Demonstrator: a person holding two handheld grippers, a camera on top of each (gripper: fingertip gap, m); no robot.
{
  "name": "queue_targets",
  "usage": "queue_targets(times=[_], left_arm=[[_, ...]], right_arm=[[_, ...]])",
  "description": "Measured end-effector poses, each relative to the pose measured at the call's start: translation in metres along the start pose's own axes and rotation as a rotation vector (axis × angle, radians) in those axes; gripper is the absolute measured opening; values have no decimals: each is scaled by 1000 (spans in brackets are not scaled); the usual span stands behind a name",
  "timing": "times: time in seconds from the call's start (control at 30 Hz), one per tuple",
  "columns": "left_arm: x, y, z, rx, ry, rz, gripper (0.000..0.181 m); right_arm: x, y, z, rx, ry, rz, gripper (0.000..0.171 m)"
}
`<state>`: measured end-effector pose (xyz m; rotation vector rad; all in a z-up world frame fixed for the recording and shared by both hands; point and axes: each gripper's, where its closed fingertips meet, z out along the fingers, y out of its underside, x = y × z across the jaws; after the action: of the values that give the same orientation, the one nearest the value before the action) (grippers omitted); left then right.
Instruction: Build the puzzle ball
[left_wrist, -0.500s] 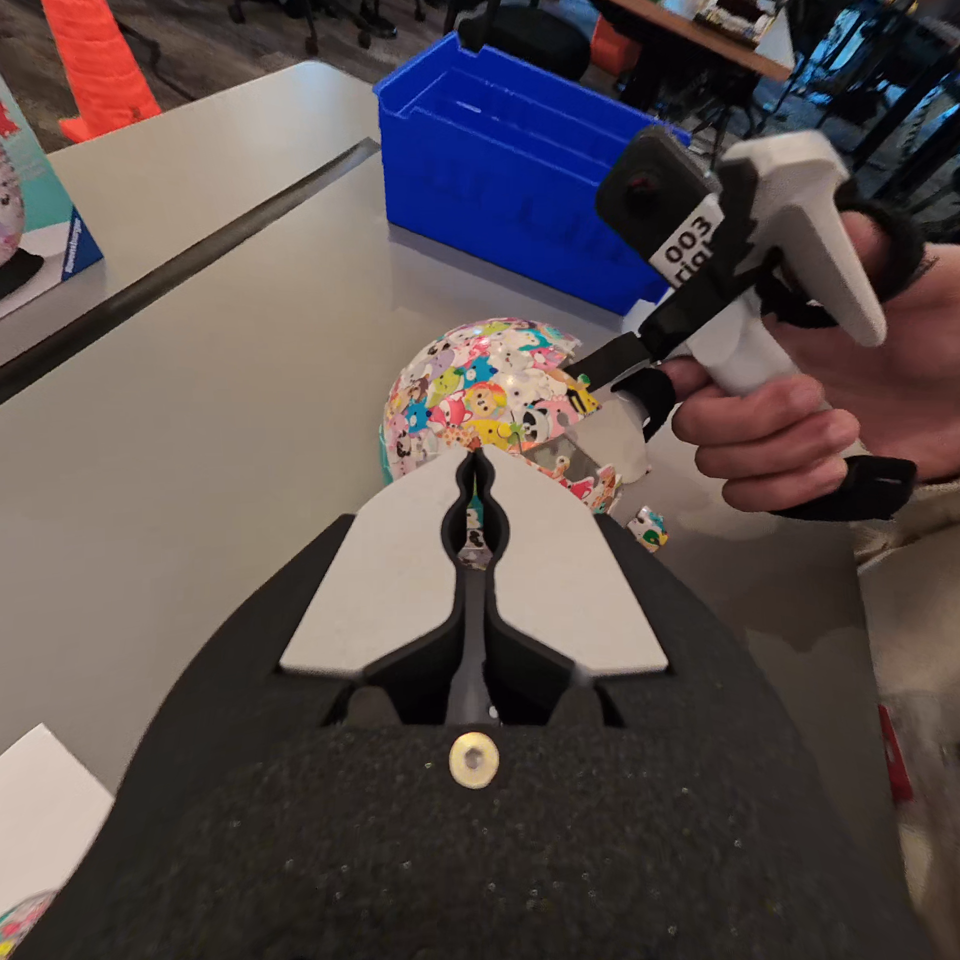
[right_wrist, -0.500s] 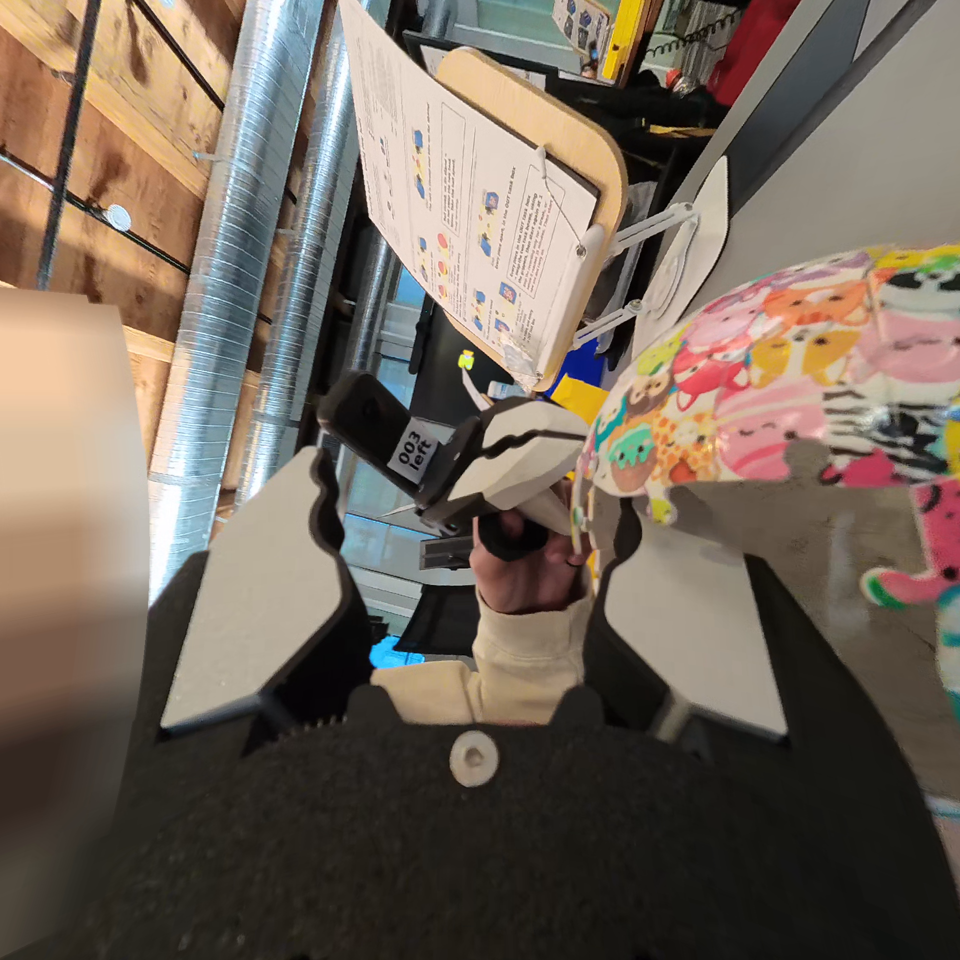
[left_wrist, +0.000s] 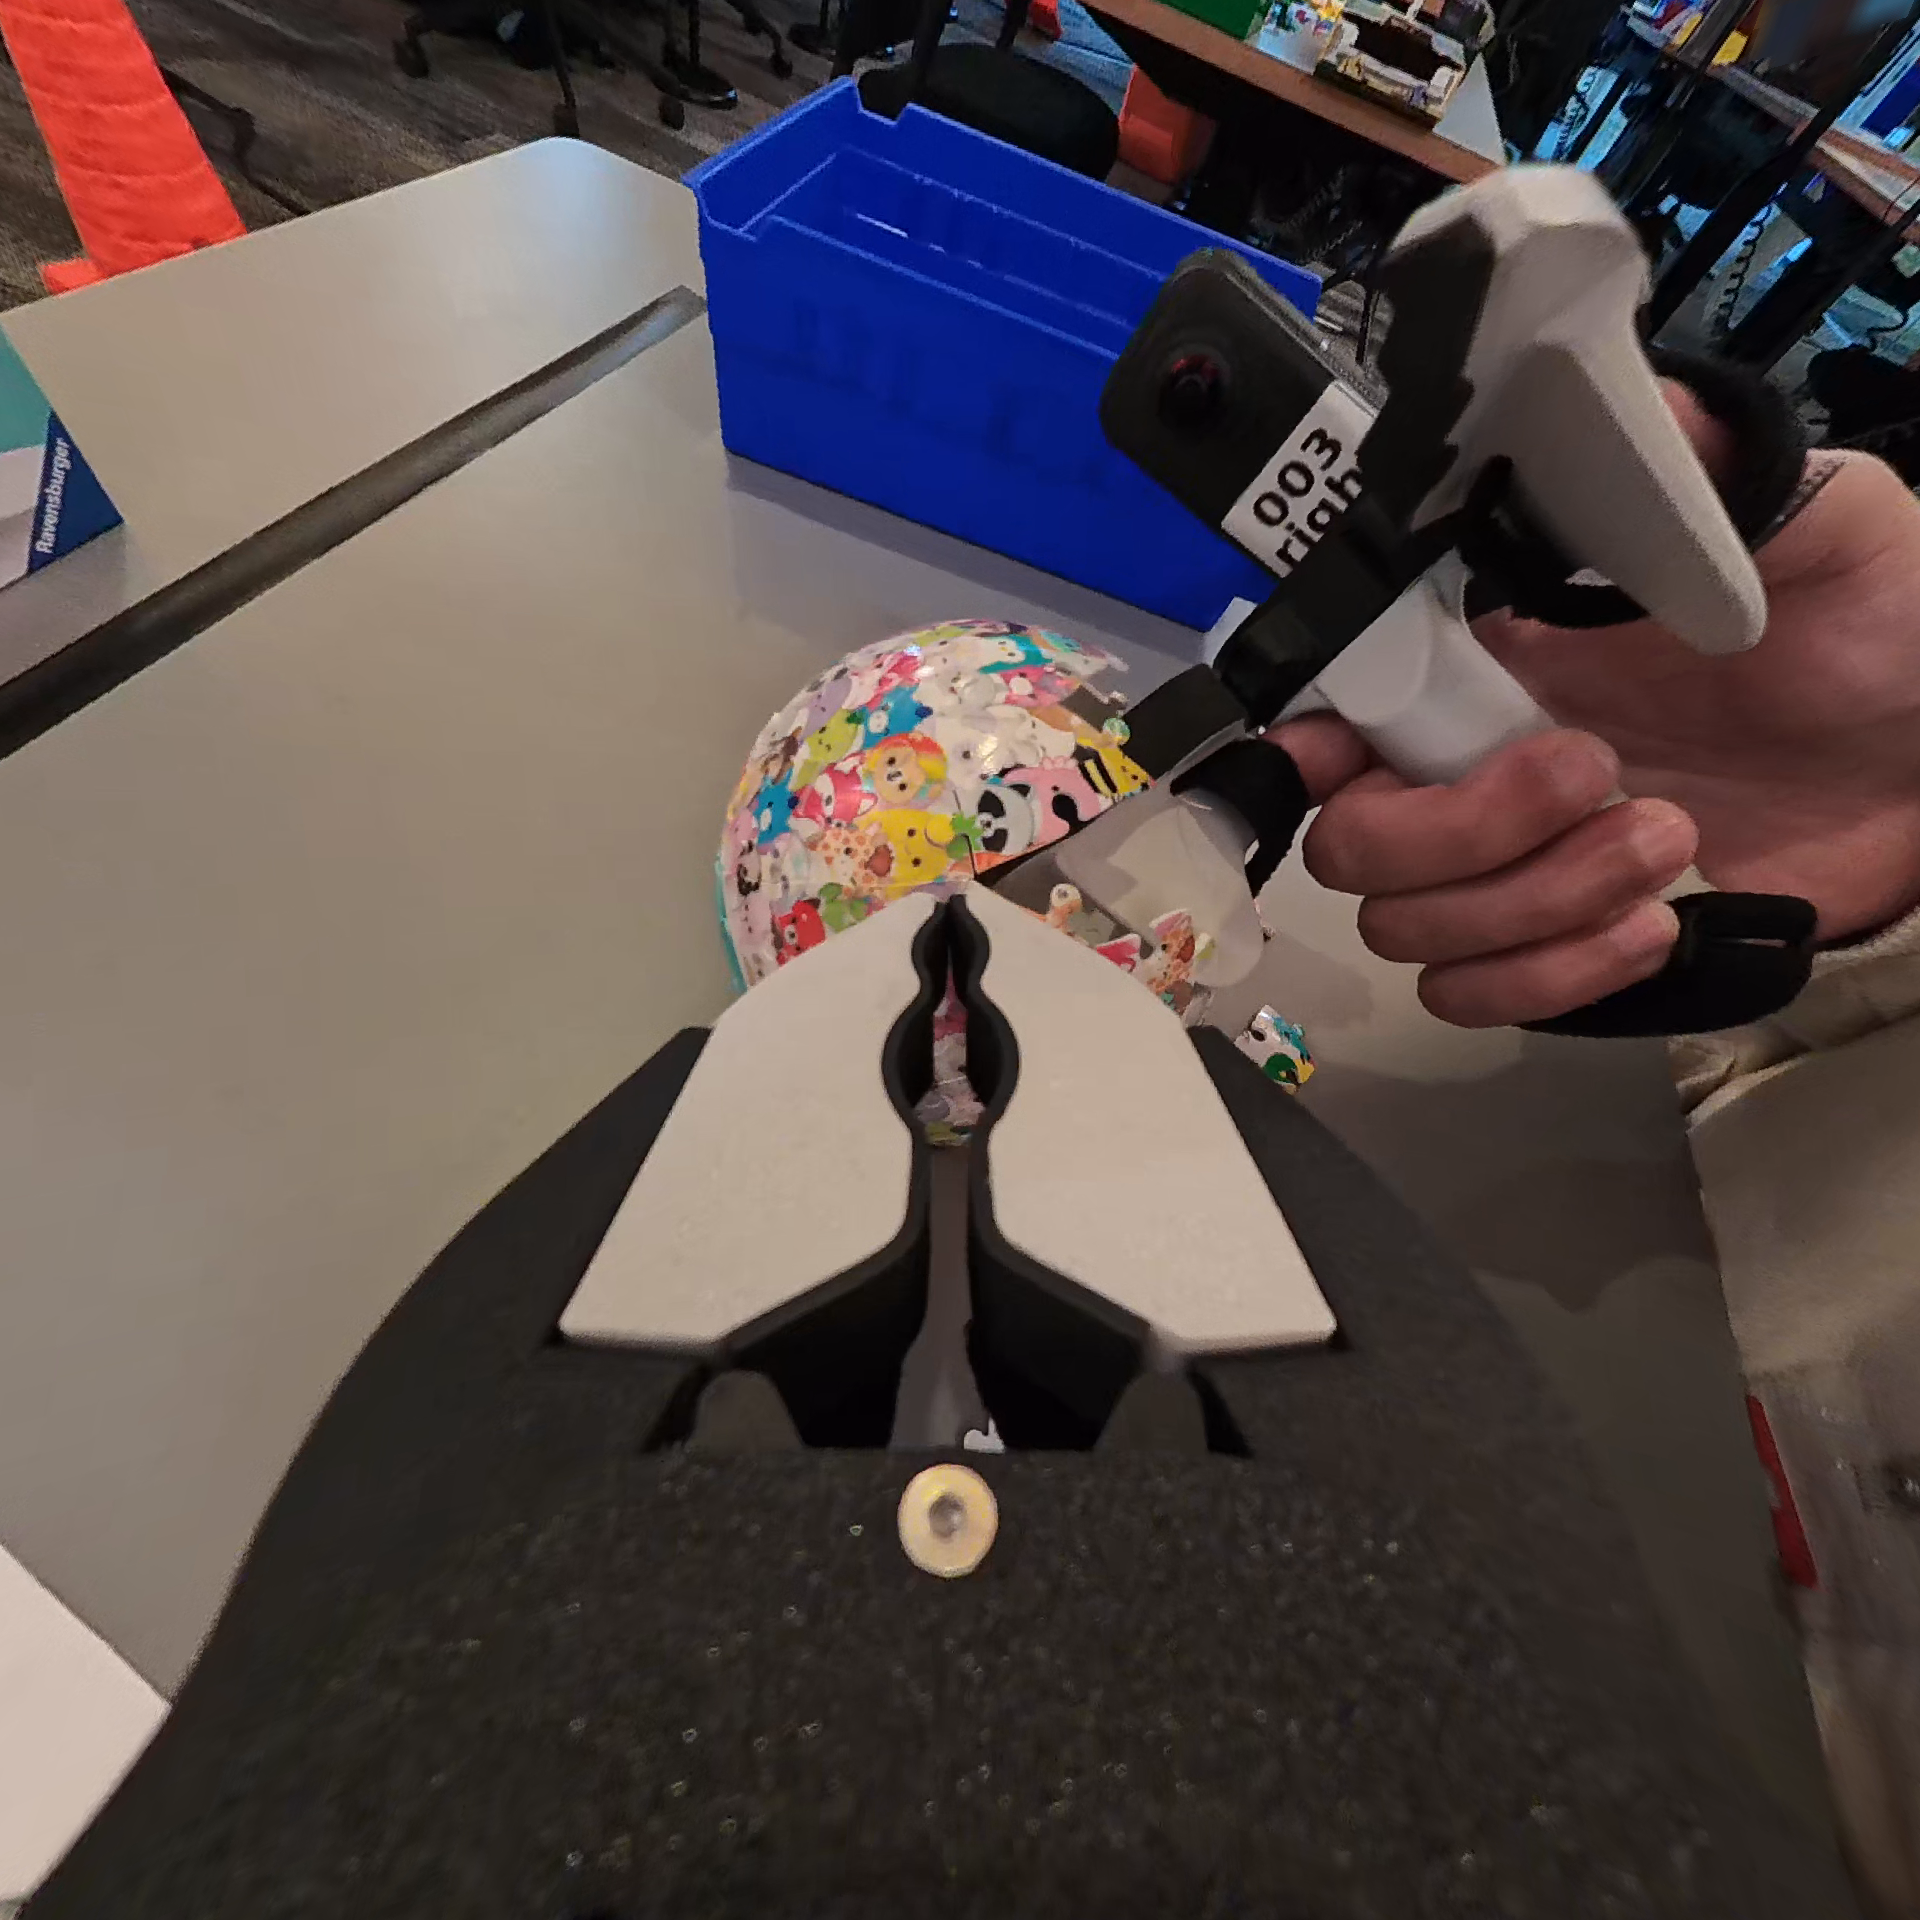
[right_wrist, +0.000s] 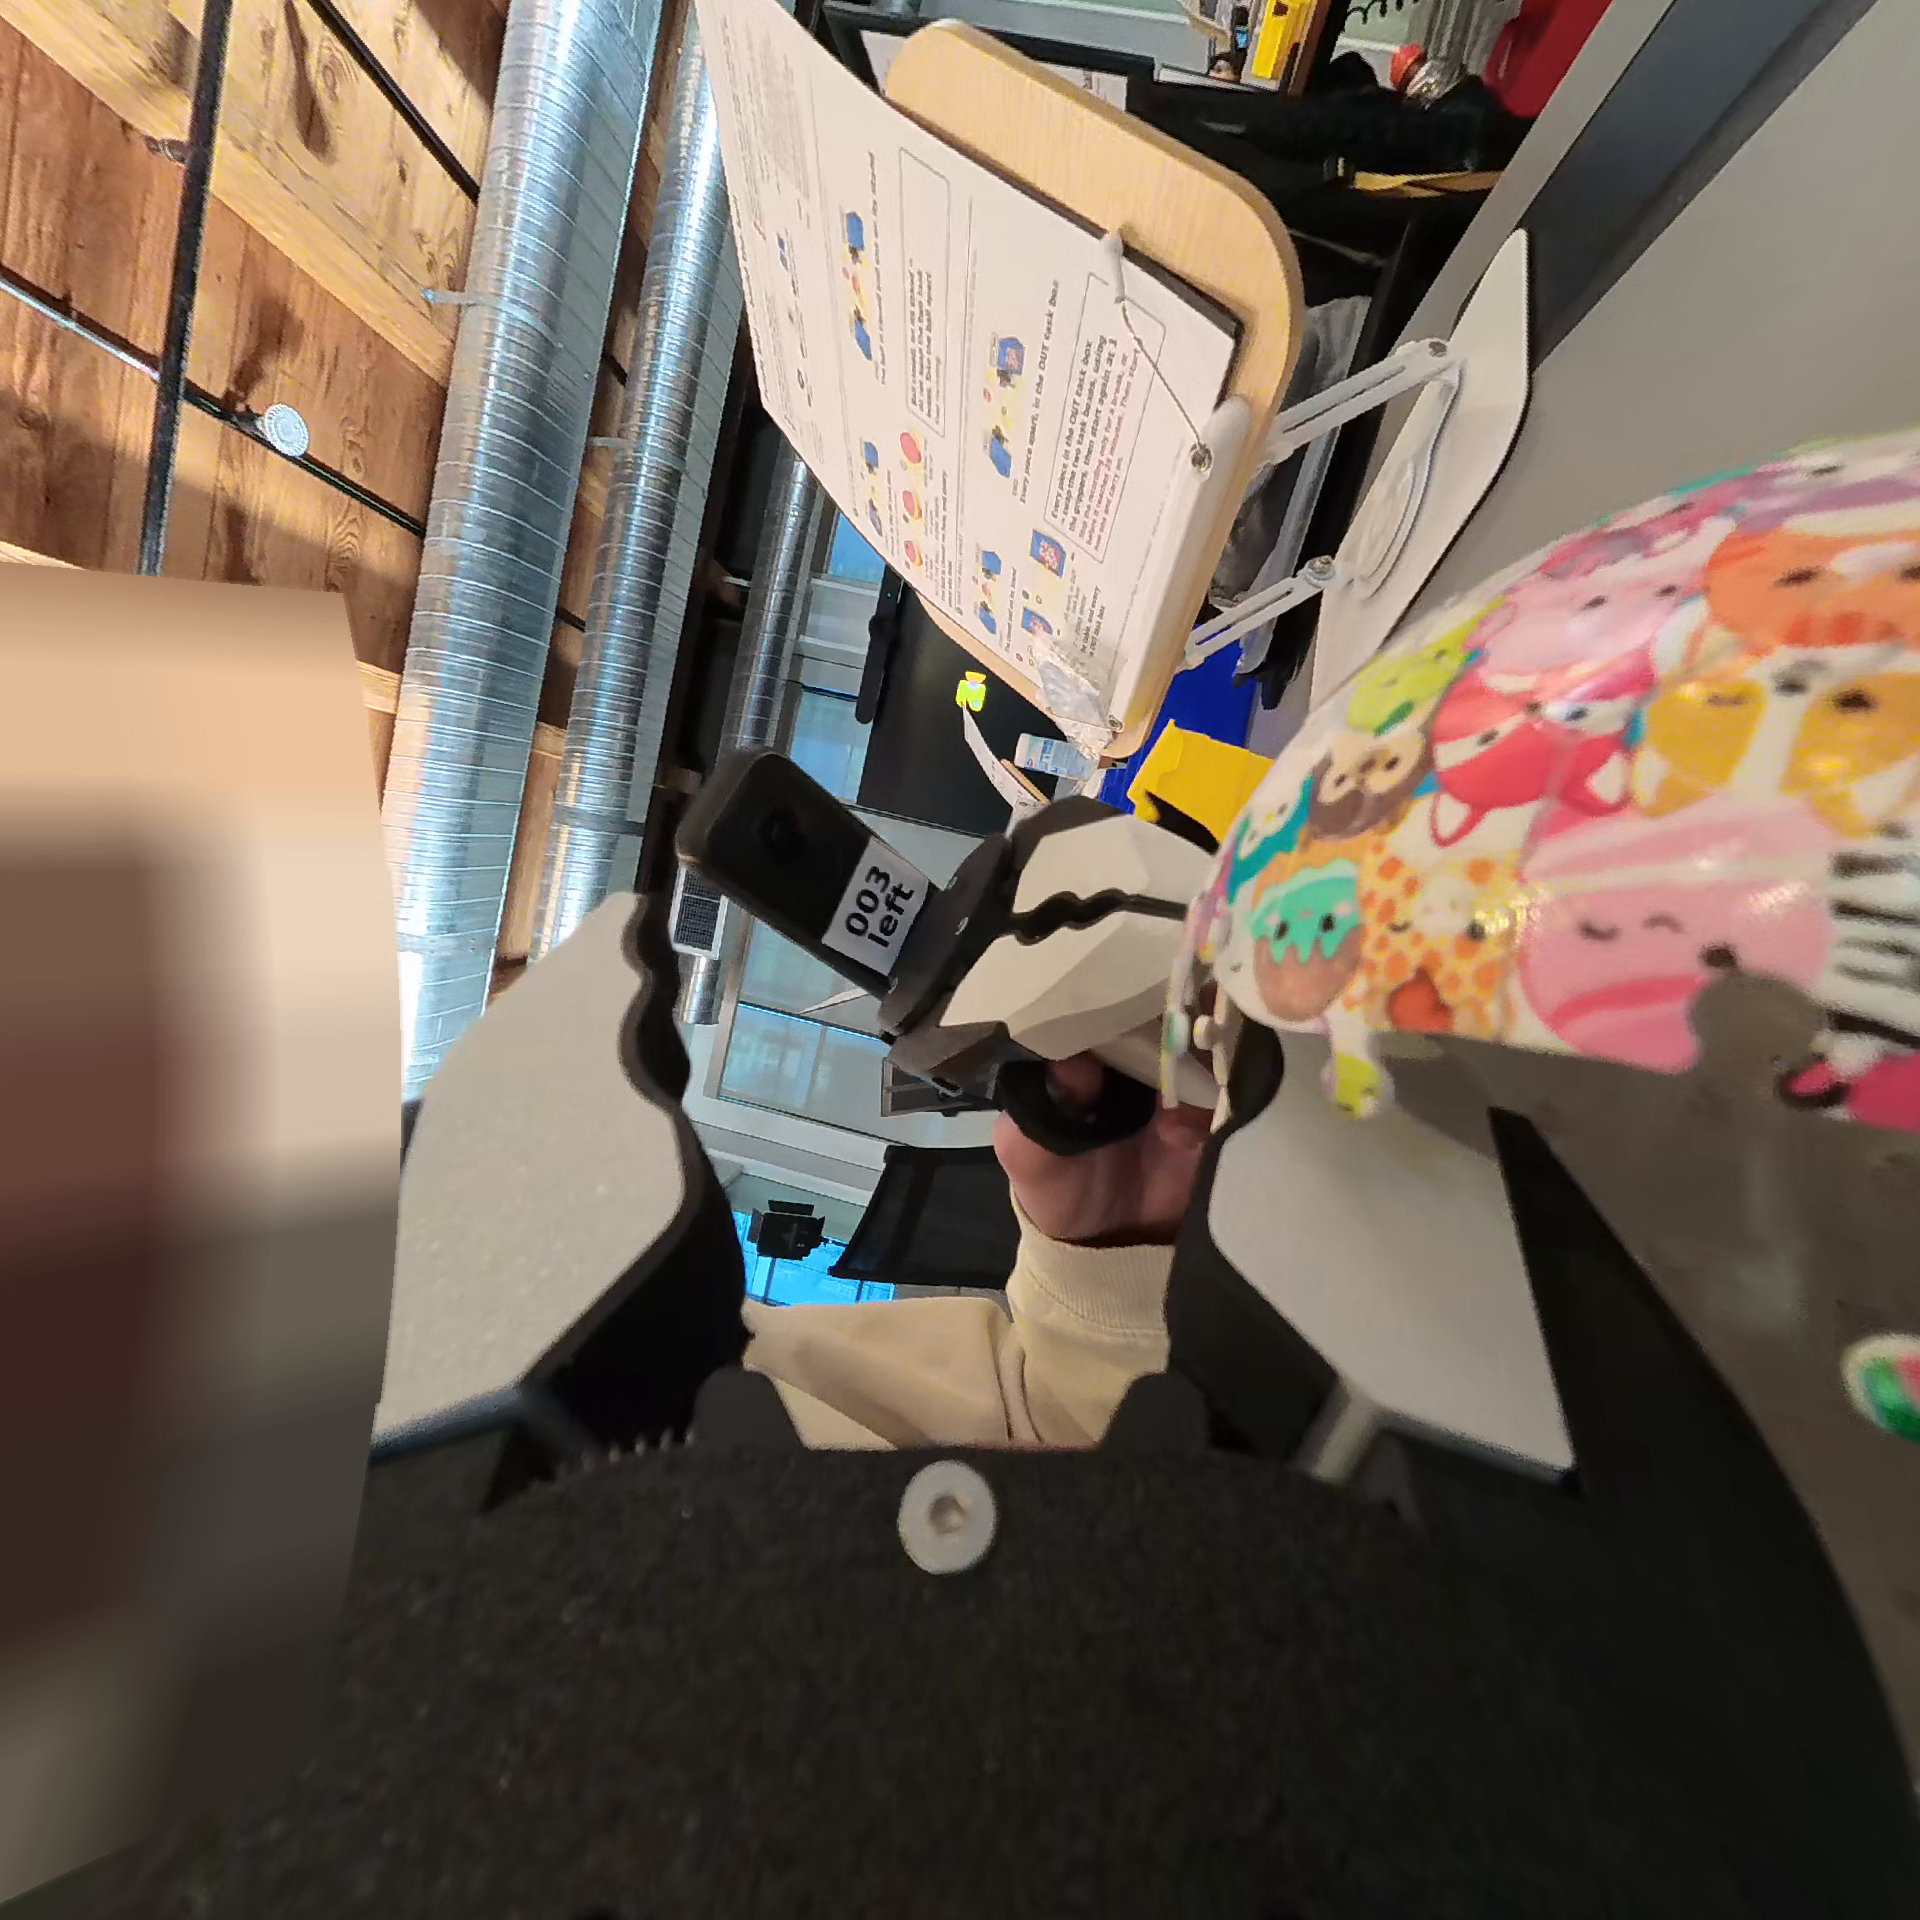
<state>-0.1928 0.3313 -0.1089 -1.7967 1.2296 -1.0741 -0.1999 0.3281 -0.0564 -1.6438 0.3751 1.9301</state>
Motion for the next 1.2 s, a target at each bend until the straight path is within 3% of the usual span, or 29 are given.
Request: queue_targets(times=[1.2], left_arm=[[1, -18, 13, 12, 15, 7, 0]], right_arm=[[-5, -6, -3, 76, -24, -34, 108]])
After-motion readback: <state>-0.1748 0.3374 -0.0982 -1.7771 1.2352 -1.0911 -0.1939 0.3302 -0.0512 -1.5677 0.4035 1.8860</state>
